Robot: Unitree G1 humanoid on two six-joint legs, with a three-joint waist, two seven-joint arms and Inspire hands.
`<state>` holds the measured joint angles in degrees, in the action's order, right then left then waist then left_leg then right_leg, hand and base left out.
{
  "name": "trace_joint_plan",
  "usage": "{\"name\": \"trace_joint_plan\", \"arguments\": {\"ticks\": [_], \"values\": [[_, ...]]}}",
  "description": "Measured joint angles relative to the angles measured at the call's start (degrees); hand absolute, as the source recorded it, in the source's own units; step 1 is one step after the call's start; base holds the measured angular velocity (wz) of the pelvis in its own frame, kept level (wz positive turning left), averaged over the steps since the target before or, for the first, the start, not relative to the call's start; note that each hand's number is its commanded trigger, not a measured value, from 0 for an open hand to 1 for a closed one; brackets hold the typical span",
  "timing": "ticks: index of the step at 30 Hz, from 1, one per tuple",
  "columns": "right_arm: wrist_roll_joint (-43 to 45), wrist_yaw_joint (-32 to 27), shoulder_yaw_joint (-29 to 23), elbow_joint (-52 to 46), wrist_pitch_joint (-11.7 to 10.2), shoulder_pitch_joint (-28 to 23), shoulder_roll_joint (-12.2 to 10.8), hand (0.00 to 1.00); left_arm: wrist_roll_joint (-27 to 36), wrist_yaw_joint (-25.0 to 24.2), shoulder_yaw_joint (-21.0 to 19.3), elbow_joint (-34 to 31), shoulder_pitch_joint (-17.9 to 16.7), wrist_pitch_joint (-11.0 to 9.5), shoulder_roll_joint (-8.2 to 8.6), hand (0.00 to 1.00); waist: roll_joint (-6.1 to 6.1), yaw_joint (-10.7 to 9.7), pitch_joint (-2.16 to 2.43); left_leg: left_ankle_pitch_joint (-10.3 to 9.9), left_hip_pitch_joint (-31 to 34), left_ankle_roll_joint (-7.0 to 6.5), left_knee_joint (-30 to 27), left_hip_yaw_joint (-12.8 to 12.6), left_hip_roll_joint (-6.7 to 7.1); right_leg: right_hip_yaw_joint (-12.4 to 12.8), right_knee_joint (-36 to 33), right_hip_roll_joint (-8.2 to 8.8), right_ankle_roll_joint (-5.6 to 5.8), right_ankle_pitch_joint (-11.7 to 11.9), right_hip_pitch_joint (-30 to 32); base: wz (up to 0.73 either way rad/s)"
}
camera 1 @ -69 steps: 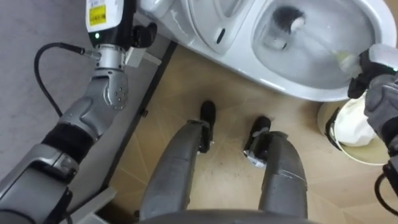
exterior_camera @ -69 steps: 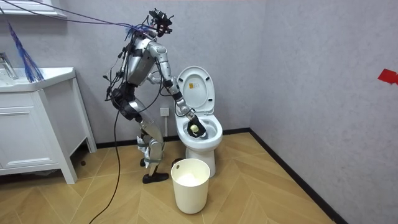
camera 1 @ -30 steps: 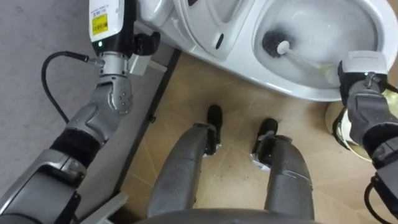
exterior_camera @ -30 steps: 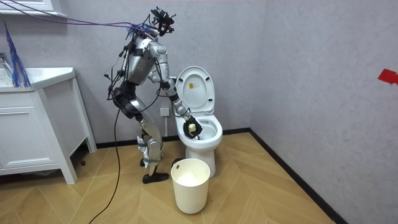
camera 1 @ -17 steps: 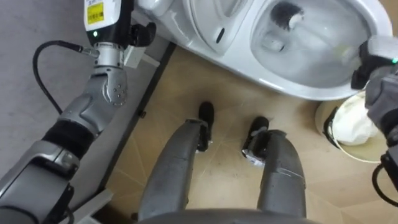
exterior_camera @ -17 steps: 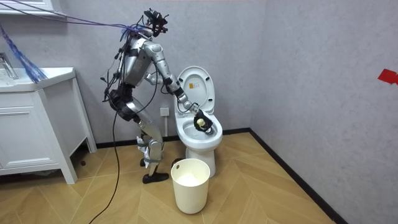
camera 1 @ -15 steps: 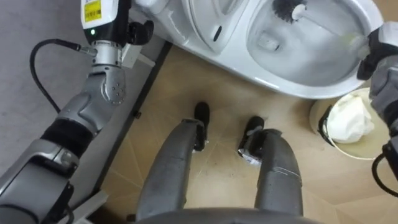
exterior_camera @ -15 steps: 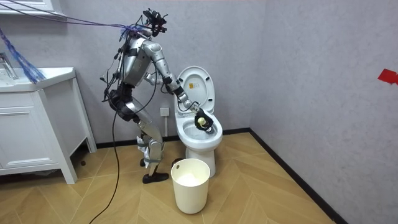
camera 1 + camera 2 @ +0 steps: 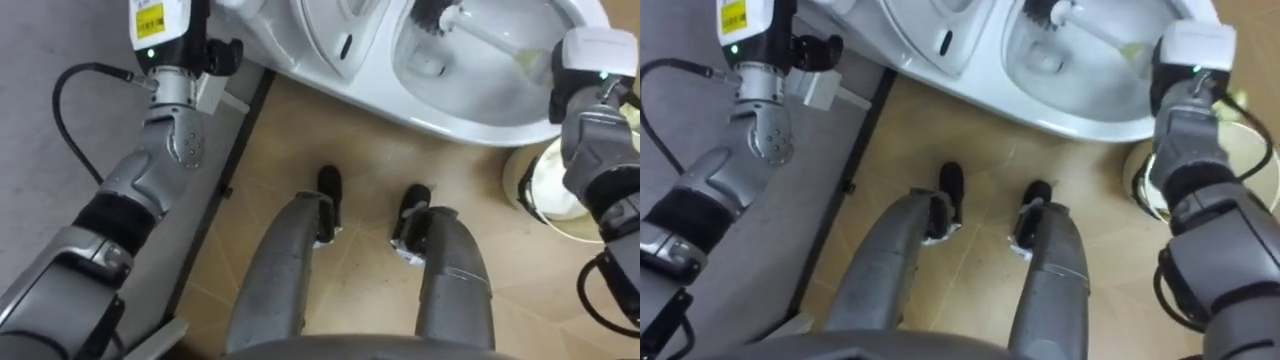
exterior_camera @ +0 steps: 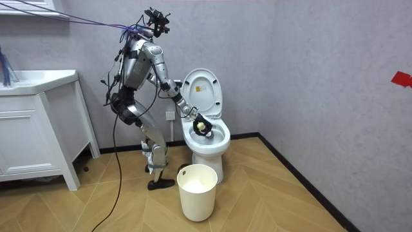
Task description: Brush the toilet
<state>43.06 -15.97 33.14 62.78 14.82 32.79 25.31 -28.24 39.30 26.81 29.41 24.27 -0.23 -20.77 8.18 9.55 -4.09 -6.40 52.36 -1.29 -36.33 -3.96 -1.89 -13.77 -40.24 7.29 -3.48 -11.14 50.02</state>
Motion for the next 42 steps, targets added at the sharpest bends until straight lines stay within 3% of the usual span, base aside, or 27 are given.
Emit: {"name": "trace_joint_plan", "arguments": {"ticks": [3, 6, 10, 14, 16, 17, 20, 22, 26, 28, 29, 30, 32, 33, 34, 39, 42], "values": [[0.02, 3.01, -0.16, -3.74, 2.04, -2.48, -0.15, 1.0, -0.01, 0.47, -0.36, -0.36, -0.8, -0.16, -0.08, 0.0, 0.82, 0.36, 0.04, 0.12, 0.19, 0.42, 0.79, 0.21, -0.61, -0.22, 1.37, -0.46, -0.4, 0.35, -0.01, -0.05], [-0.02, 5.22, -0.61, -6.6, 2.87, -3.02, -0.2, 1.0, 0.02, 1.44, -1.77, -1.31, -2.19, -0.96, -0.06, 0.0, 0.86, -0.07, 0.07, -0.05, 0.3, 0.88, 0.89, 0.56, -1.03, -0.36, 1.81, -1.23, -1.38, 0.61, -0.14, 0.0], [0.21, 6.97, -0.64, -11.28, 4.21, -5.28, -0.22, 1.0, 0.7, 3.3, -2.35, -1.73, -3.76, -2.3, -0.15, 0.0, 0.93, -0.48, 0.12, -0.22, 0.5, 1.18, 0.65, 1.04, -1.8, -0.44, 2.69, -2.46, -1.71, 0.71, -0.6, 0.0], [2.36, 7.45, -0.73, -15.82, 4.97, -7.77, -0.46, 1.0, 0.66, 4.77, -3.87, -1.77, -6.38, -2.85, -0.47, 0.0, 0.93, -2.57, 0.21, -0.52, 0.09, 1.36, 1.0, 0.94, -1.79, -0.32, 2.8, -2.48, -1.74, 0.39, -0.85, 0.0], [3.24, 7.61, -0.75, -16.47, 4.97, -8.57, -0.8, 1.0, 0.84, 5.0, -4.31, -1.78, -7.28, -2.97, -0.71, 0.0, 1.0, -3.27, 0.52, -0.51, -0.17, 1.37, 0.94, 0.98, -1.86, -0.37, 3.23, -2.61, -1.77, 0.42, -1.2, 0.0], [3.71, 8.21, -0.75, -16.73, 4.97, -9.34, -0.95, 1.0, 1.67, 4.97, -4.31, -1.7, -7.7, -3.34, -0.85, 0.0, 0.98, -3.53, 0.97, -0.51, -0.32, 1.38, 0.98, 1.01, -1.89, -0.45, 3.46, -2.6, -1.78, 0.45, -1.41, 0.0], [3.69, 9.16, -0.75, -16.11, 4.84, -9.96, -0.82, 1.0, 2.83, 4.08, -4.17, -1.33, -7.64, -3.99, -0.86, 0.0, 0.96, -3.55, 1.1, -0.66, -1.36, 1.35, 1.11, 1.05, -1.91, -0.57, 3.65, -2.37, -1.7, 0.42, -2.65, 0.0], [3.81, 8.79, -0.67, -13.8, 3.48, -8.78, 0.14, 1.0, 3.0, 3.51, -4.0, -1.31, -7.31, -4.0, -0.91, 0.0, 0.94, -3.29, 1.08, -0.69, -1.39, 1.3, 1.22, 1.06, -1.91, -0.56, 3.65, -2.34, -1.64, 0.39, -2.71, 0.0], [-2.88, 5.78, 0.7, -3.37, -1.81, -4.33, 3.22, 1.0, 3.46, 2.64, -1.2, -1.31, -5.26, -3.94, -1.44, 0.0, 0.69, -0.82, 0.91, -0.74, -1.23, 1.15, 0.62, 1.09, -1.41, -0.41, 2.39, -1.6, -1.34, 0.16, -2.25, 0.04], [-10.4, 4.65, 1.52, -0.02, -4.21, -2.56, 4.38, 1.0, 4.02, 2.69, 0.03, -1.27, -4.5, -3.9, -2.35, 0.0, -0.16, -0.67, 0.49, -0.75, -0.88, 0.97, 0.48, 0.58, -1.17, -0.22, 1.21, -1.01, -1.33, -0.24, -1.39, 0.1], [-15.62, 4.26, 1.38, 1.7, -5.52, -1.51, 4.3, 1.0, 3.94, 2.86, 0.28, -1.28, -4.08, -3.91, -3.07, 0.0, -1.15, -0.71, 0.3, -0.42, -0.43, 0.86, 0.77, 0.62, -0.56, -0.28, 0.27, -0.25, -1.49, -0.58, -0.41, 0.15], [-20.97, 3.91, 0.37, 2.23, -6.04, -0.98, 4.09, 1.0, 3.82, 3.29, 0.28, -1.57, -3.43, -3.93, -3.54, 0.0, -2.33, -0.81, 0.28, -0.25, 0.47, 0.78, 0.52, 0.27, -0.24, 0.06, -1.03, 0.27, -1.58, -0.95, 0.98, 0.17], [-27.31, 2.62, -4.36, 2.31, -6.68, 0.4, 3.19, 1.0, 3.64, 4.35, 0.05, -1.66, -2.81, -3.95, -4.24, 0.0, -3.39, -1.38, 0.3, 0.02, 1.99, 0.7, 0.14, 0.19, 0.41, 0.61, -2.65, 0.79, -1.49, -1.34, 3.09, 0.11], [-31.55, 1.5, -7.9, 2.35, -7.0, 2.19, 3.15, 1.0, 3.6, 5.06, -0.34, -1.86, -2.34, -3.98, -4.28, 0.0, -3.64, -1.77, 0.27, 0.15, 2.78, 0.62, -0.46, 0.02, 0.6, 1.01, -3.19, 0.98, -1.47, -1.3, 4.16, 0.04], [-32.35, 1.37, -8.25, 2.71, -7.0, 3.18, 3.45, 1.0, 3.62, 5.2, -0.44, -1.85, -2.16, -3.98, -4.27, 0.0, -3.66, -1.98, 0.25, 0.18, 3.0, 0.57, -0.68, -0.13, 0.71, 1.02, -3.6, 1.29, -1.47, -1.31, 4.44, 0.0], [-30.45, 0.16, -8.5, 4.03, -7.7, 4.81, 3.27, 1.0, -0.39, 7.28, -1.27, 1.01, -0.5, -3.81, -4.49, 0.0, -5.37, -3.89, -0.41, 0.15, 3.64, 0.34, -1.57, -0.27, 1.02, 1.64, -5.06, 1.69, -1.03, -1.8, 5.22, 0.02], [-24.29, -1.38, -8.87, 3.96, -7.81, 5.68, 3.27, 1.0, -0.71, 7.1, -1.54, 1.01, -0.26, -3.2, -4.5, 0.0, -5.53, -4.91, -0.36, 0.52, 3.95, 0.01, -1.66, -0.49, 1.69, 1.86, -5.73, 2.37, -0.62, -1.68, 5.8, 0.05]]}}
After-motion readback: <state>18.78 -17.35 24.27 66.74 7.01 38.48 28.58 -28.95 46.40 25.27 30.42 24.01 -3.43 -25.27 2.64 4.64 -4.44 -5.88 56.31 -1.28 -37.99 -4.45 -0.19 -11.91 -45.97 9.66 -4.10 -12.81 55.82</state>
